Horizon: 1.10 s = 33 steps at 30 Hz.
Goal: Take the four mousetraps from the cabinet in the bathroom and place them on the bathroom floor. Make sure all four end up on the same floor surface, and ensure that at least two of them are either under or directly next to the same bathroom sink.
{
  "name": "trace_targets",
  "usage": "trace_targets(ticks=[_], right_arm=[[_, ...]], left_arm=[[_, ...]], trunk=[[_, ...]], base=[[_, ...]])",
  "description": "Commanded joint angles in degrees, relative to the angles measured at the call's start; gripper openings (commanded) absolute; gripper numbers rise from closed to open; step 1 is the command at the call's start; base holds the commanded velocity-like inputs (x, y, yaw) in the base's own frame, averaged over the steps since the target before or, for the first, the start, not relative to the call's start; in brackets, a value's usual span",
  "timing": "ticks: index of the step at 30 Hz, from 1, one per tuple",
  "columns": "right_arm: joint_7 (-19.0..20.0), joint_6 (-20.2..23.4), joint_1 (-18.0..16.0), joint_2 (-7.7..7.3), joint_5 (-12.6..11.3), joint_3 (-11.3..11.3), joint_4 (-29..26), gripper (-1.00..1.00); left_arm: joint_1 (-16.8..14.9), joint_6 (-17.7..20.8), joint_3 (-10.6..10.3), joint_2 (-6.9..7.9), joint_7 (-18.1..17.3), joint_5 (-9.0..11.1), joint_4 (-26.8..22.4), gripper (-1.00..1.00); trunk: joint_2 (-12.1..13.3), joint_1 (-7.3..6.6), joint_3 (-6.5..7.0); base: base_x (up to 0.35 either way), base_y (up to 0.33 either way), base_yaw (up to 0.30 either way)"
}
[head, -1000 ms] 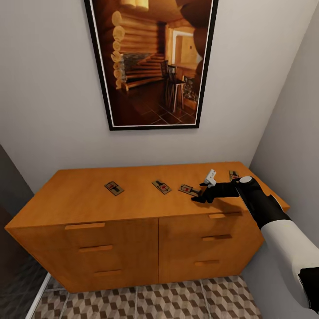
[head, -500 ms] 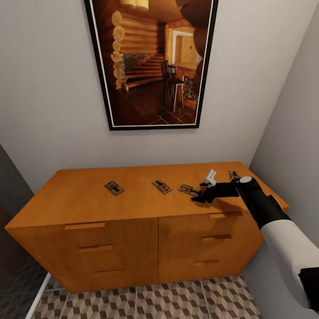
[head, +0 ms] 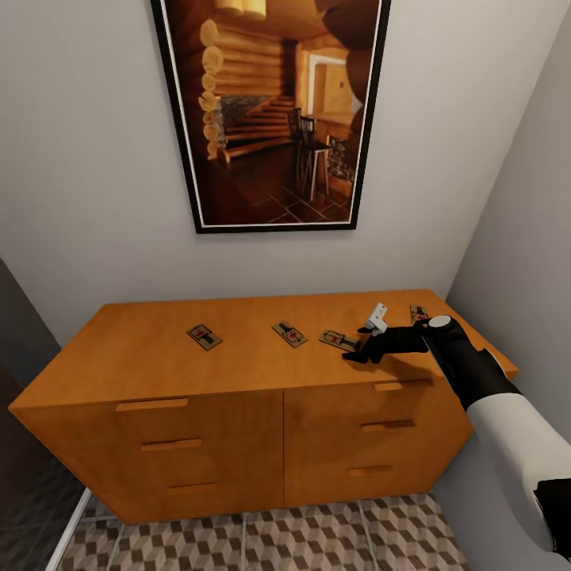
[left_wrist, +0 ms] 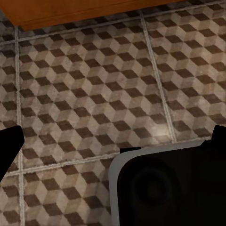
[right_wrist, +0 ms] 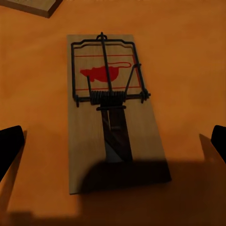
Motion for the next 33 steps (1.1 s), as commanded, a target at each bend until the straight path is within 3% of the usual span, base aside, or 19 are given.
trace_targets(ticks=[1, 5, 6, 33], right_arm=[[0.19, 0.46, 0.02, -0.02, 0.32, 0.14, 0.95, 1.0], [0.19, 0.46, 0.02, -0.02, 0.32, 0.14, 1.03, 1.0], [0.19, 0.46, 0.02, -0.02, 0.32, 0.14, 1.05, -1.0], [-0.01, 0.46, 0.02, 0.06, 0.43, 0.14, 1.19, -1.0]], left_arm=[[-0.04, -0.21, -0.37, 0.01, 0.03, 0.15, 0.07, 1.0], [-0.04, -0.21, -0.37, -0.01, 0.03, 0.15, 0.07, 1.0], [-0.04, -0.21, -0.37, 0.0, 0.03, 0.15, 0.07, 1.0], [-0.04, -0.21, -0.37, -0.04, 0.03, 0.15, 0.07, 1.0]], trunk=[[-0.02, 0.01, -0.05], [-0.02, 0.01, -0.05], [-0.02, 0.01, -0.05], [-0.02, 0.01, -0.05]], base=[[0.0, 0.0, 0.0], [0.0, 0.0, 0.0], [0.0, 0.0, 0.0], [0.0, 0.0, 0.0]])
